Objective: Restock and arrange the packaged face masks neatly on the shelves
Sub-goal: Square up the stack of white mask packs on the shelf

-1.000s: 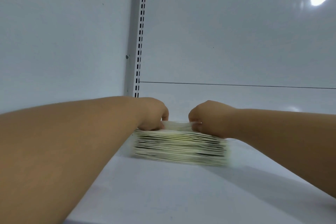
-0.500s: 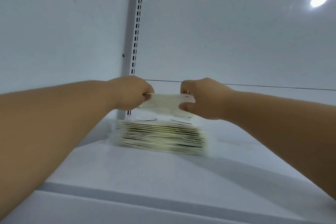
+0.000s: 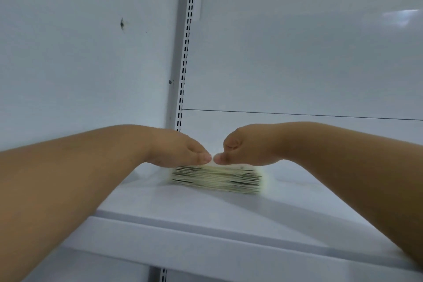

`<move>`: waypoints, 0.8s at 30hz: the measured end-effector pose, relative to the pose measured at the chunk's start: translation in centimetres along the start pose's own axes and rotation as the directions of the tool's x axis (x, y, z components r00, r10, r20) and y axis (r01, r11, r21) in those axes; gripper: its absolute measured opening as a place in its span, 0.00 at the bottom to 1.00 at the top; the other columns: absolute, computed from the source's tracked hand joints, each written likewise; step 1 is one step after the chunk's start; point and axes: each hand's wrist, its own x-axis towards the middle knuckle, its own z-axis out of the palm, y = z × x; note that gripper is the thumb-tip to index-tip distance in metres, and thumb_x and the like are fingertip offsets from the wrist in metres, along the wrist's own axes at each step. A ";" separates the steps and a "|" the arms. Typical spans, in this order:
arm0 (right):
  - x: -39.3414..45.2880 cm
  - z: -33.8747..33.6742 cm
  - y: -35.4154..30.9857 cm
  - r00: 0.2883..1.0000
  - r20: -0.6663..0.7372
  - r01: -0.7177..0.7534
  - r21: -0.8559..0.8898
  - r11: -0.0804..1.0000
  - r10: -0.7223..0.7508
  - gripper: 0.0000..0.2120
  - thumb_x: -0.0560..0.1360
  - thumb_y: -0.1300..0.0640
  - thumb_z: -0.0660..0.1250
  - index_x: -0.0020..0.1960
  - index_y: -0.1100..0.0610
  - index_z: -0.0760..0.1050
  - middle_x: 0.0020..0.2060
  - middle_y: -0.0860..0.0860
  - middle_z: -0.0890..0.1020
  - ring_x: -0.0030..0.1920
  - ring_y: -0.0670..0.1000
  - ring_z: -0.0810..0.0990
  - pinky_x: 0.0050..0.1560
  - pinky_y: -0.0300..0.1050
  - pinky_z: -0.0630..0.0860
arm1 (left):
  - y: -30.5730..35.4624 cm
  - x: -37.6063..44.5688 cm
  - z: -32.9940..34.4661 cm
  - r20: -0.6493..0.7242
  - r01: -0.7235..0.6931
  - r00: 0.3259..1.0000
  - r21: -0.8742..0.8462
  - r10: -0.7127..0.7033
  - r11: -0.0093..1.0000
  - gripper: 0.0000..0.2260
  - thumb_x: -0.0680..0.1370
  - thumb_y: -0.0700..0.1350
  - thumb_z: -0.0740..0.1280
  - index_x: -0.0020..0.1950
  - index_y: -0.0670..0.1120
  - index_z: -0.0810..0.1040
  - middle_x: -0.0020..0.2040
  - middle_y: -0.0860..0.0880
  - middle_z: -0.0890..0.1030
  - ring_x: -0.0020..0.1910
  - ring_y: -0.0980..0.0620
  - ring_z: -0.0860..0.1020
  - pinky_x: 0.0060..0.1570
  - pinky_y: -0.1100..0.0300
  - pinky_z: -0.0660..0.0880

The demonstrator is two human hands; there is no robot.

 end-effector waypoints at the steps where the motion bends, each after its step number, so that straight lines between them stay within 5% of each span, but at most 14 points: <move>1: 0.0 0.1 -0.1 1.000 0.003 -0.014 0.009 1.000 0.014 0.20 0.80 0.33 0.53 0.45 0.48 0.71 0.43 0.43 0.74 0.48 0.48 0.72 0.53 0.48 0.68 | -0.1 0.1 0.2 0.001 -0.009 1.000 -0.026 0.009 1.000 0.27 0.75 0.75 0.51 0.71 0.70 0.68 0.72 0.65 0.70 0.74 0.57 0.66 0.76 0.50 0.59; 4: 0.2 0.8 -0.2 0.998 0.045 -0.054 0.004 0.999 0.054 0.25 0.83 0.37 0.47 0.66 0.51 0.70 0.62 0.49 0.76 0.62 0.54 0.72 0.59 0.49 0.66 | -0.4 0.7 1.1 -0.008 -0.015 1.000 -0.015 0.015 1.000 0.33 0.71 0.79 0.45 0.73 0.71 0.63 0.75 0.63 0.67 0.76 0.55 0.63 0.77 0.47 0.57; 6: 0.3 1.4 -0.5 0.991 0.115 -0.066 -0.033 0.997 0.070 0.27 0.84 0.39 0.45 0.72 0.53 0.67 0.68 0.52 0.73 0.68 0.55 0.70 0.64 0.50 0.65 | -0.4 1.0 1.8 -0.016 -0.035 0.999 0.036 0.036 0.999 0.29 0.75 0.75 0.44 0.73 0.70 0.62 0.73 0.60 0.70 0.75 0.53 0.65 0.75 0.47 0.59; 10: 0.4 1.5 -0.6 0.989 0.119 -0.080 -0.061 0.995 0.087 0.29 0.84 0.38 0.43 0.70 0.56 0.69 0.67 0.52 0.74 0.64 0.54 0.71 0.60 0.48 0.64 | 0.0 0.9 1.9 -0.081 -0.063 0.995 0.045 0.066 0.997 0.24 0.79 0.70 0.47 0.70 0.65 0.69 0.63 0.59 0.75 0.68 0.53 0.71 0.71 0.50 0.65; 17: 0.3 1.8 -0.6 0.988 0.116 -0.086 -0.121 0.989 0.100 0.34 0.81 0.34 0.44 0.77 0.53 0.64 0.75 0.51 0.68 0.75 0.54 0.65 0.74 0.54 0.60 | -0.1 -0.2 0.7 -0.190 -0.039 0.981 0.019 0.042 0.999 0.36 0.68 0.75 0.45 0.70 0.62 0.70 0.69 0.59 0.74 0.69 0.54 0.71 0.69 0.54 0.64; 19: 0.2 1.6 -0.4 0.990 0.093 -0.100 -0.090 0.991 0.108 0.36 0.79 0.29 0.46 0.80 0.49 0.58 0.78 0.48 0.63 0.78 0.52 0.60 0.76 0.56 0.56 | -0.2 -1.2 0.1 -0.123 0.055 0.991 -0.002 -0.055 0.998 0.33 0.73 0.73 0.49 0.73 0.60 0.69 0.72 0.57 0.72 0.70 0.53 0.70 0.70 0.53 0.64; 21: 0.1 1.7 -0.3 0.987 0.124 -0.092 -0.095 0.991 0.104 0.34 0.80 0.31 0.47 0.80 0.47 0.57 0.77 0.47 0.64 0.77 0.52 0.60 0.76 0.56 0.56 | -0.4 -1.7 0.0 -0.020 0.141 0.990 0.019 -0.141 0.990 0.29 0.79 0.69 0.51 0.74 0.57 0.68 0.69 0.53 0.72 0.64 0.50 0.74 0.68 0.52 0.70; 24: 0.4 2.4 -0.3 0.986 0.146 -0.073 -0.094 0.993 0.086 0.29 0.82 0.36 0.48 0.79 0.46 0.57 0.76 0.48 0.65 0.76 0.53 0.62 0.75 0.57 0.58 | -0.4 -1.6 0.3 -0.062 0.141 0.988 0.005 -0.140 0.990 0.26 0.80 0.67 0.52 0.72 0.55 0.71 0.59 0.54 0.72 0.49 0.55 0.75 0.60 0.55 0.76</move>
